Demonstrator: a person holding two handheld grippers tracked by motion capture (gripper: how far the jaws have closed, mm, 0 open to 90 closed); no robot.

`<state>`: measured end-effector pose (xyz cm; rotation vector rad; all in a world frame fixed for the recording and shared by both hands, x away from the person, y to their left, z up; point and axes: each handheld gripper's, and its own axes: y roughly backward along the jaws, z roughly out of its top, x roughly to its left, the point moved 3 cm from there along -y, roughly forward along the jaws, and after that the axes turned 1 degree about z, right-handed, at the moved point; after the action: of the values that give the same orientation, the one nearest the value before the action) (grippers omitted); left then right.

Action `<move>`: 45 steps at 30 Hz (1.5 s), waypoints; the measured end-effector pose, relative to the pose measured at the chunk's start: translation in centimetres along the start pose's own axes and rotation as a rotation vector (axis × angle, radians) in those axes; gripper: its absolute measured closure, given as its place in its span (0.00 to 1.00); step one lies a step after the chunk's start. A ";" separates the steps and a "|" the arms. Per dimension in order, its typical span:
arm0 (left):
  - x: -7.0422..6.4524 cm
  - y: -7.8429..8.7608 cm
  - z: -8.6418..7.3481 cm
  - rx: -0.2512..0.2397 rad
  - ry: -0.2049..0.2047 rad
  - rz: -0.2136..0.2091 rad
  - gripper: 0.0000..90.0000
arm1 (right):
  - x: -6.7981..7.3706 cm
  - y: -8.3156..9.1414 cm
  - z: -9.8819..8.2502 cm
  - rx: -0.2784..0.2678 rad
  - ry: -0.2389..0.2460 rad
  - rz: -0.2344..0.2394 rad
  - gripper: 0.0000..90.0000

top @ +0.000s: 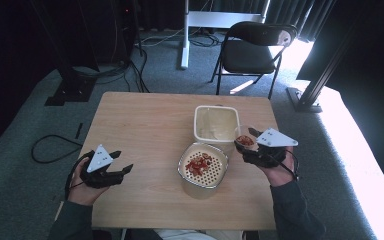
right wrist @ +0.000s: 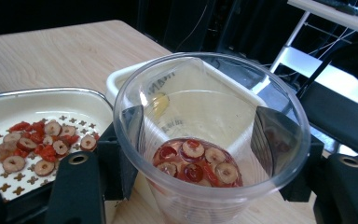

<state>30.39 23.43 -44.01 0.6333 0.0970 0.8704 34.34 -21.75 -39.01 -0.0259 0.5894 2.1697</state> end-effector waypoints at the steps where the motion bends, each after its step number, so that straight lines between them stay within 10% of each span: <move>1: 0.1 0.2 -0.3 -0.007 0.013 0.003 0.42 | 0.1 0.0 0.1 0.004 0.010 -0.002 0.39; 21: -1.3 -2.0 -2.9 -0.044 0.139 -0.044 0.42 | 2.8 -1.7 1.8 0.061 0.244 -0.068 0.39; 45: -2.9 -6.4 -3.8 0.022 0.154 -0.097 0.42 | 5.4 -3.0 2.6 0.180 0.613 -0.158 0.38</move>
<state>31.60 20.09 -51.18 0.5766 0.2748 0.8243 33.71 -15.06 -39.17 -0.6356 1.0849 1.9327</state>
